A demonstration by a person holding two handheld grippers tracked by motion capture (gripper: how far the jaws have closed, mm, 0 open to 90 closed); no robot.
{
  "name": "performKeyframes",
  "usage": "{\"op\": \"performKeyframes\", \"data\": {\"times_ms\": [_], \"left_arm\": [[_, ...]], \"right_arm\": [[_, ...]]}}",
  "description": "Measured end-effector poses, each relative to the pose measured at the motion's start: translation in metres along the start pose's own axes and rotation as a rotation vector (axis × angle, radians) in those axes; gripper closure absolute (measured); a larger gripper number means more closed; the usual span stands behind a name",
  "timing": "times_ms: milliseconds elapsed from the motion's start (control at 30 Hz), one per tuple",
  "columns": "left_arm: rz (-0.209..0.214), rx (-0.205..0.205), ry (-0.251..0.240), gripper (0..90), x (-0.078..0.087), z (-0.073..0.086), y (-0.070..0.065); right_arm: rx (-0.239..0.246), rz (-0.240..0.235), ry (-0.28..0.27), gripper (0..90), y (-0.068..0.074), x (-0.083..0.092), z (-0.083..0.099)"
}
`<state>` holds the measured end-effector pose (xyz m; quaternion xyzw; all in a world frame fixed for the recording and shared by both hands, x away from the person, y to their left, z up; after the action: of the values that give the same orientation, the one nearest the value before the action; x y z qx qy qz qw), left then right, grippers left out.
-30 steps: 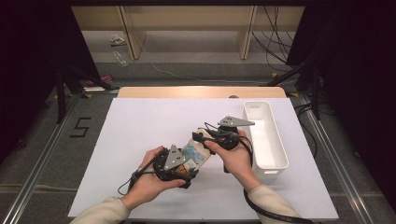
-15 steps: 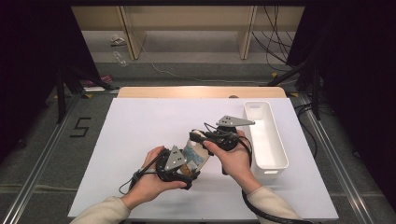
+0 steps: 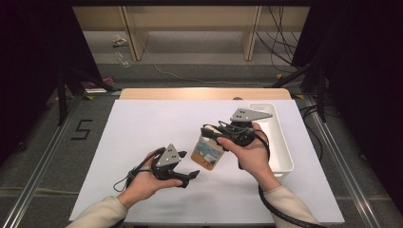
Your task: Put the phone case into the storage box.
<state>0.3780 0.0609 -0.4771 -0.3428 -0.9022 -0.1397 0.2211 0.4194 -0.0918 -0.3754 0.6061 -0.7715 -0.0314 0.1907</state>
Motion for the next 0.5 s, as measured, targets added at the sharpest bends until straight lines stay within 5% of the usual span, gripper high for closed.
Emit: {"op": "performKeyframes", "data": {"times_ms": [233, 500], "left_arm": [[0.051, 0.019, -0.013, 23.3, -0.0013, 0.0006, 0.0003], [0.092, 0.016, -0.015, 28.3, -0.0065, -0.0020, -0.0069]], "right_arm": [[0.126, -0.107, 0.127, 79.4, 0.0047, 0.0064, -0.0006], [0.135, -0.139, 0.166, 79.5, 0.0079, 0.0038, 0.0027]]}}
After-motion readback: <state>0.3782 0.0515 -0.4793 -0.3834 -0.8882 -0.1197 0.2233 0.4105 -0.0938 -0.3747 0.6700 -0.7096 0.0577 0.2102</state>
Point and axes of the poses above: each handheld gripper's, and its own axes: x roughly backward along the jaws, z roughly out of its underside, y roughly to its left, the point moved 6 cm from there along -x, roughly forward along the jaws, and after that the axes turned 15 degrees about -z, right-handed, at the moved point
